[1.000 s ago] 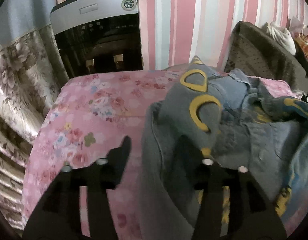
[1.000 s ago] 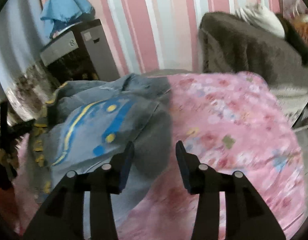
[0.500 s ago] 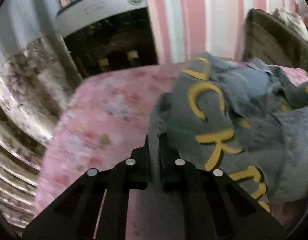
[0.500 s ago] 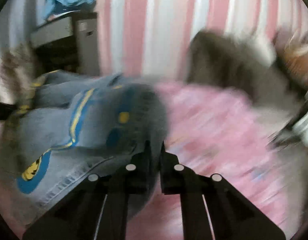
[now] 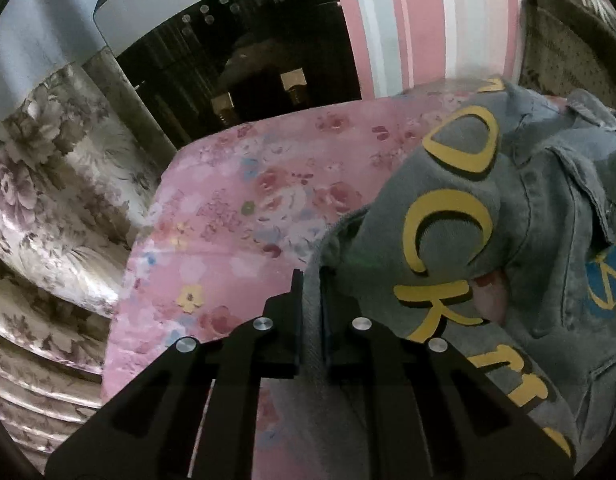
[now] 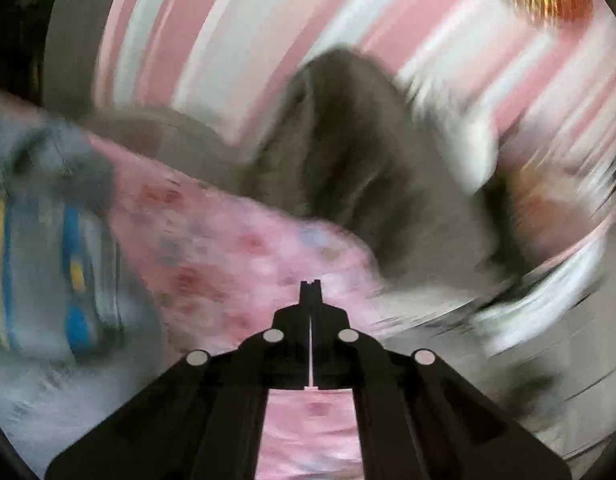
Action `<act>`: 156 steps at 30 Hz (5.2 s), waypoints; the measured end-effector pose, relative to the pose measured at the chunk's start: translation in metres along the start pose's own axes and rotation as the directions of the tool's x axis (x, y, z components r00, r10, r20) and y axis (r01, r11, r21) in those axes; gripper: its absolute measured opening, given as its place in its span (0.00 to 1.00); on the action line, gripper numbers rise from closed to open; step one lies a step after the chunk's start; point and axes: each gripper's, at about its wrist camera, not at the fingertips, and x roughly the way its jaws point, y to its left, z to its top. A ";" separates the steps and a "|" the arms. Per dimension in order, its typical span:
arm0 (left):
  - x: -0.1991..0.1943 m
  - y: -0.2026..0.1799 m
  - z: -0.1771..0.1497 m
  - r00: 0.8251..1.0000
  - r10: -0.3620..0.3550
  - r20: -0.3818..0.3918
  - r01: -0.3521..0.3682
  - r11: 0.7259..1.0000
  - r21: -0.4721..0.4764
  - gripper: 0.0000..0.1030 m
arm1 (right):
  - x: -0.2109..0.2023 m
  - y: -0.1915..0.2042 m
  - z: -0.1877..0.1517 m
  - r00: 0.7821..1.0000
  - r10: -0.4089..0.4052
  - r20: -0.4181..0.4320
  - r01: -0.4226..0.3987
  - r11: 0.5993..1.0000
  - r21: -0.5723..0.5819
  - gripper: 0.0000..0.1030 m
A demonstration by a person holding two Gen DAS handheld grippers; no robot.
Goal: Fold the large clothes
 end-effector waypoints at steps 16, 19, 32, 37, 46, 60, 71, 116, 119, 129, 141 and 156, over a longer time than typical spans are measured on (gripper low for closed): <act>-0.118 -0.002 -0.082 0.975 -0.179 0.134 0.191 0.978 -0.085 0.69 | -0.061 0.031 -0.157 0.739 0.655 0.160 -0.647 0.622 0.441 0.65; -0.137 -0.012 -0.098 0.967 -0.201 0.156 0.214 0.974 -0.071 0.76 | -0.066 0.044 -0.167 0.705 0.689 0.168 -0.678 0.587 0.442 0.65; -0.127 -0.059 -0.107 0.984 -0.160 0.079 0.158 0.987 0.030 0.03 | -0.105 0.054 -0.140 0.834 0.510 0.209 -0.551 0.779 0.299 0.07; -0.119 -0.017 -0.107 0.997 0.037 0.061 -0.036 0.999 -0.006 0.02 | -0.104 0.015 -0.125 0.991 0.066 0.113 -0.086 0.979 0.184 0.07; -0.135 0.022 -0.122 0.992 0.075 0.103 -0.062 0.990 -0.124 0.79 | -0.106 -0.014 -0.140 0.980 0.149 0.134 -0.182 0.943 0.278 0.70; -0.120 -0.092 -0.111 0.968 -0.213 0.130 0.208 0.977 0.057 0.90 | -0.129 0.108 -0.173 0.746 0.628 0.221 -0.660 0.742 0.118 0.70; -0.121 -0.109 -0.084 0.932 -0.336 0.138 0.329 0.942 0.070 0.13 | -0.114 0.137 -0.142 0.744 0.641 0.188 -0.658 0.753 0.033 0.17; -0.213 -0.113 -0.195 0.869 -0.494 -0.033 0.493 0.857 0.151 0.14 | -0.167 0.063 -0.253 0.578 0.782 0.232 -0.815 0.539 0.214 0.18; -0.240 -0.102 -0.188 0.827 -0.561 -0.032 0.559 0.816 0.149 0.09 | -0.179 0.060 -0.242 0.588 0.762 0.271 -0.809 0.557 0.188 0.09; -0.293 -0.046 -0.187 0.761 -0.645 -0.076 0.647 0.744 0.166 0.38 | -0.251 0.021 -0.194 0.716 0.662 0.220 -0.686 0.726 0.049 0.16; -0.270 -0.009 -0.179 0.934 -0.341 0.108 0.323 0.933 0.158 0.88 | -0.225 0.018 -0.201 0.807 0.567 0.165 -0.584 0.808 0.080 0.52; -0.161 -0.093 -0.026 0.903 -0.424 0.060 0.399 0.884 0.242 0.88 | -0.150 0.088 -0.079 0.790 0.605 0.102 -0.597 0.796 -0.098 0.55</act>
